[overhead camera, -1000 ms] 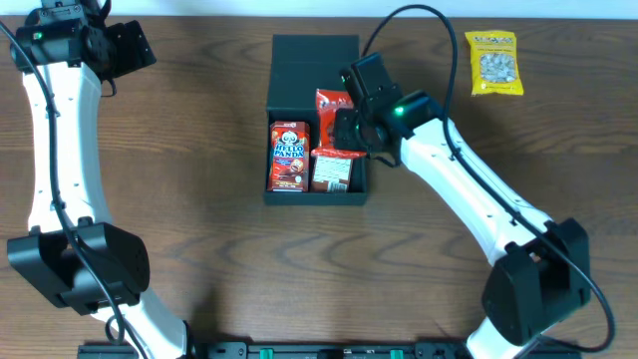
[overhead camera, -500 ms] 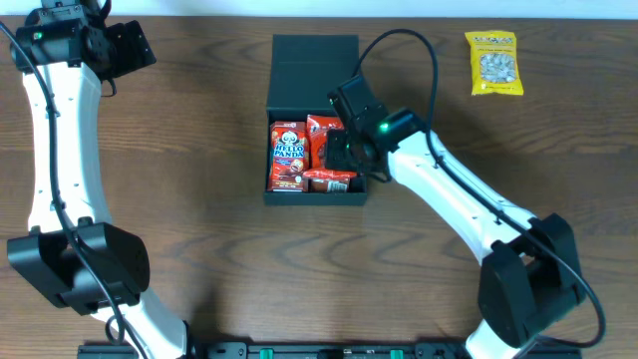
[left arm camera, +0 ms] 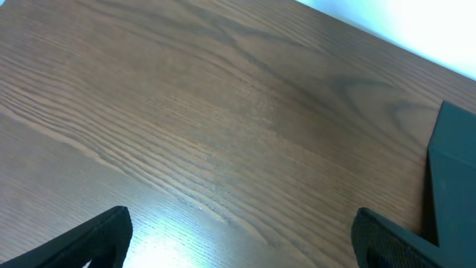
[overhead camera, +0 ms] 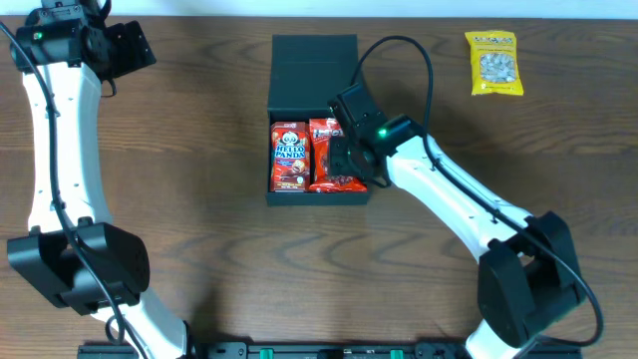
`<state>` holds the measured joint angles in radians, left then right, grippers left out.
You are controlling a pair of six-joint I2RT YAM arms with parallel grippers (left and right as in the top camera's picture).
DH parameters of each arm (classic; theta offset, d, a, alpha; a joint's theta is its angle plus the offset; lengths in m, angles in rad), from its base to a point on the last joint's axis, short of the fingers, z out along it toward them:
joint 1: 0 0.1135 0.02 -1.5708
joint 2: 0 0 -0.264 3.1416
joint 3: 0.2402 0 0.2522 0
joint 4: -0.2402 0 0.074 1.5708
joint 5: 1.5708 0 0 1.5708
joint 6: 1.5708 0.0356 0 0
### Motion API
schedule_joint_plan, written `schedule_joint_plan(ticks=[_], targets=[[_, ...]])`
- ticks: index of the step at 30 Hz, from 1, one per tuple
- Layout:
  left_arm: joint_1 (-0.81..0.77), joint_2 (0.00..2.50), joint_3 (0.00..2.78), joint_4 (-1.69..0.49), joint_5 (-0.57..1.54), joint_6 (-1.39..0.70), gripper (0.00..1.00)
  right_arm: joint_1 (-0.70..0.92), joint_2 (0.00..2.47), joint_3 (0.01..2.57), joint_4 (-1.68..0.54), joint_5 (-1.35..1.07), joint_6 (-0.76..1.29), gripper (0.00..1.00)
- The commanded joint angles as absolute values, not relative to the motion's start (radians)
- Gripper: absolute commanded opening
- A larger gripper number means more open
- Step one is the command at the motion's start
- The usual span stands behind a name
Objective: Pack container
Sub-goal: 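Press the red Hacks bag down into the box's right side, right gripper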
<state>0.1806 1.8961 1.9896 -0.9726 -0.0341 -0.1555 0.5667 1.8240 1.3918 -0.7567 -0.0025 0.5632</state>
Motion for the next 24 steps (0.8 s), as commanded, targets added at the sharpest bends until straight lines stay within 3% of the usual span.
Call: schedule_joint_plan(ticks=[1,4,7,24], targets=[[0.185,1.893,2.004,-0.979,-0.052,-0.141,0.95,0.562,1.777,1.448,-0.747,0.013,0.499,0.36],[0.184,1.893,2.004,-0.981,-0.052,-0.141,0.95,0.561,1.758,1.473,-0.743,0.023,0.462,0.33],[0.184,1.893,2.004,-0.982,-0.052,-0.141,0.95,0.561,1.758,1.474,-0.743,0.022,0.420,0.02],[0.185,1.893,2.004,-0.991,-0.052,-0.141,0.95,0.551,2.015,1.470,-0.739,-0.015,0.347,0.01]])
